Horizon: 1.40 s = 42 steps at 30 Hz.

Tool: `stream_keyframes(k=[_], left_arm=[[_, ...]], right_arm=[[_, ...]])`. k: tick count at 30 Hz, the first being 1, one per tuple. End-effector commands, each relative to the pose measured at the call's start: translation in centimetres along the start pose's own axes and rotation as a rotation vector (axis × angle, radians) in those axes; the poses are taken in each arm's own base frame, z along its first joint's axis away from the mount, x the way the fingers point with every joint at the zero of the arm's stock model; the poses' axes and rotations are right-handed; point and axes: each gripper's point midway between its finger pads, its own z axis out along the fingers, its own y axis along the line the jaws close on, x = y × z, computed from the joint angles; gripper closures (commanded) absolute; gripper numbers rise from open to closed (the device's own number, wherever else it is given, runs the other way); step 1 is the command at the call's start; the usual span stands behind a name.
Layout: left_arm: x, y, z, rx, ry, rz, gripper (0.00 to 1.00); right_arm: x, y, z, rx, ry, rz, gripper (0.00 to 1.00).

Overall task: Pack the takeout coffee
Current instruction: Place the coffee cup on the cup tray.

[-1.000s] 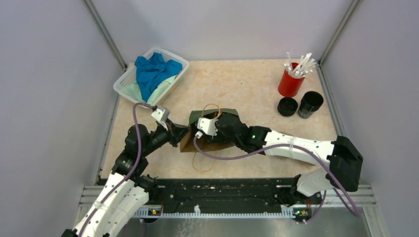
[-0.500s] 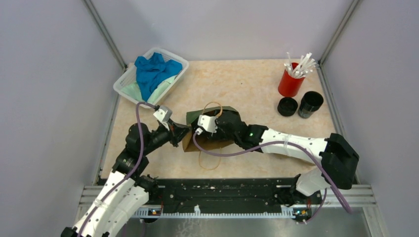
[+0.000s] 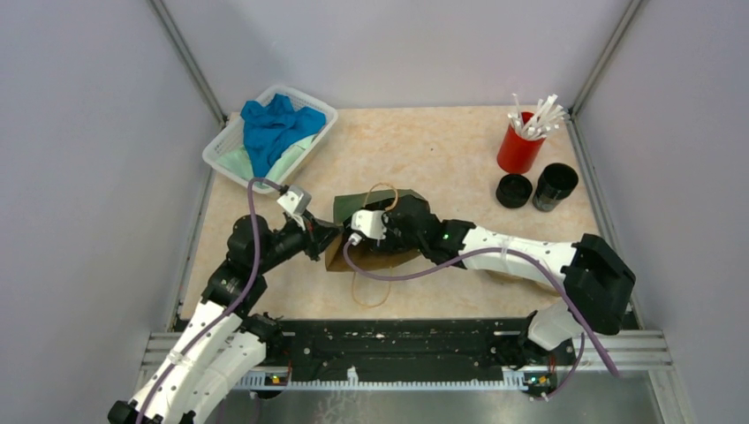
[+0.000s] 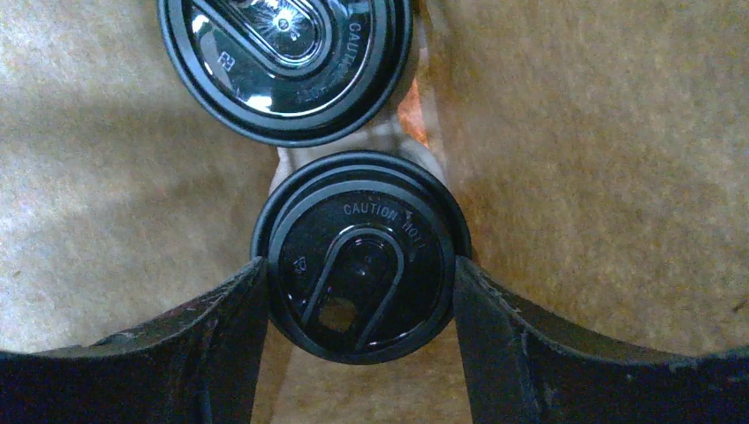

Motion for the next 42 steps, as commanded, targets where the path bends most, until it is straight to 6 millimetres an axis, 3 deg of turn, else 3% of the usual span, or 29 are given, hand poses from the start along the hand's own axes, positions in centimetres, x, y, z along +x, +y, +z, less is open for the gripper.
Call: stream_keyframes(k=[1, 15, 30, 36, 42], left_arm=[[-0.6, 0.0, 0.1, -0.008, 0.0, 0.003, 1.0], [-0.6, 0.3, 0.4, -0.02, 0.013, -0.008, 1.0], [-0.8, 0.4, -0.1, -0.038, 0.014, 0.013, 1.0], [-1.2, 0.5, -0.2, -0.053, 0.026, 0.016, 1.0], [-1.9, 0.4, -0.3, -0.066, 0.049, -0.005, 1.0]], right_arm=[[-2.7, -2.0, -0.3, -0.011, -0.071, -0.057, 1.0], [-3.5, -2.7, 0.4, -0.074, 0.025, -0.125, 1.0], [-1.1, -2.1, 1.2, 0.022, -0.046, -0.072, 1.0], [-1.0, -2.2, 2.2, 0.027, -0.06, -0.063, 1.0], [-1.1, -2.2, 1.9, -0.007, -0.05, -0.066, 1.0]])
